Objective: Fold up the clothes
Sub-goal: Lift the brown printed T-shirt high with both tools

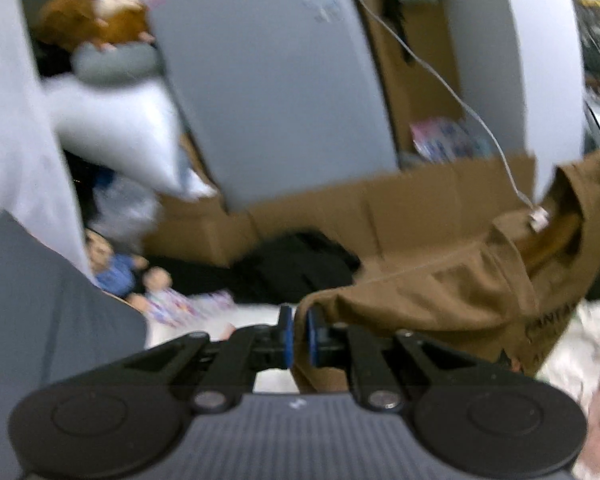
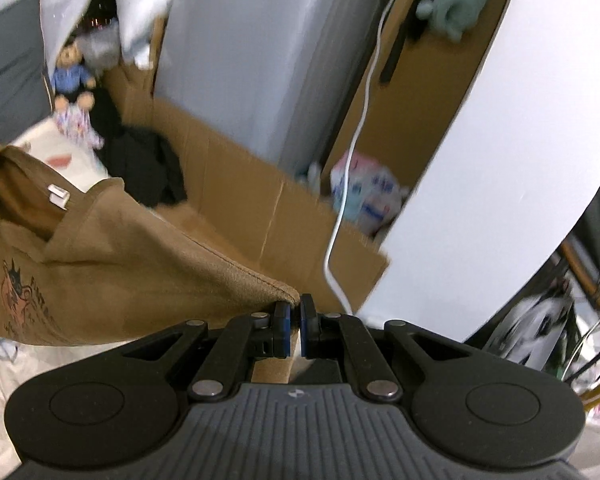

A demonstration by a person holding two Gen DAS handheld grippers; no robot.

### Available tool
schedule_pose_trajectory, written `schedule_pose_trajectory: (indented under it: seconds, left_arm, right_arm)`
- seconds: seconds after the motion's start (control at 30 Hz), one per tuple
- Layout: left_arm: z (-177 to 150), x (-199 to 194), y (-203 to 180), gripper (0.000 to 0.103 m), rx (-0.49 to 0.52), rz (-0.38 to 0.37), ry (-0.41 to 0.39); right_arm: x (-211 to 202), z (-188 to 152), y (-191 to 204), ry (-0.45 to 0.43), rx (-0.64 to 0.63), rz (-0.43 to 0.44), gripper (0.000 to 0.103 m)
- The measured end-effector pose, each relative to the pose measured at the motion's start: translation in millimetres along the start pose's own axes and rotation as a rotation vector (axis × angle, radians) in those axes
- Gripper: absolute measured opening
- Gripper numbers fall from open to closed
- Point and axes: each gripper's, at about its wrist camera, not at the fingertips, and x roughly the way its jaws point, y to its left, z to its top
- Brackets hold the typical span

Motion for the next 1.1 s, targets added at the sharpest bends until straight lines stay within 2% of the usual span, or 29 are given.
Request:
schedule_pose_trajectory:
  seconds: [0.23, 0.27, 0.47, 0.67, 0.87, 1.1]
  left_arm:
    - [70.7, -62.3, 33.0, 0.007, -0.054, 0.120, -0.131]
    - [89.6, -79.1, 38.5, 0.007, -0.061, 0.145, -0.160]
    - [157.2, -141.1, 41.4, 0.007, -0.058, 0.229, -0.251]
    - [215.5, -192.2, 43.6, 0.007, -0.093, 0.276, -0.313]
    - [258.2, -243.0, 47.4, 0.007, -0.114, 0.315, -0.385]
    - [283.3, -297.8, 42.0, 0.007, -0.107, 0.347, -0.455]
  right_arm:
    - [-61.3, 63.3, -28.1, -0.173, -0.004, -0.028, 0.004]
    - [-65.6, 67.8, -30.3, -0.185, -0.005, -0.031, 0.004]
    - [-122.4, 116.5, -66.6, -0.329, 0.006, -0.054, 0.004]
    - [-168.9, 149.3, -95.8, -0.413, 0.010, -0.083, 0.004]
    - [-222.4, 182.9, -127.4, -0.491, 0.023, -0.124, 0.004]
    - [-273.9, 194.7, -145.5, -0.577, 0.019, -0.142, 0.004]
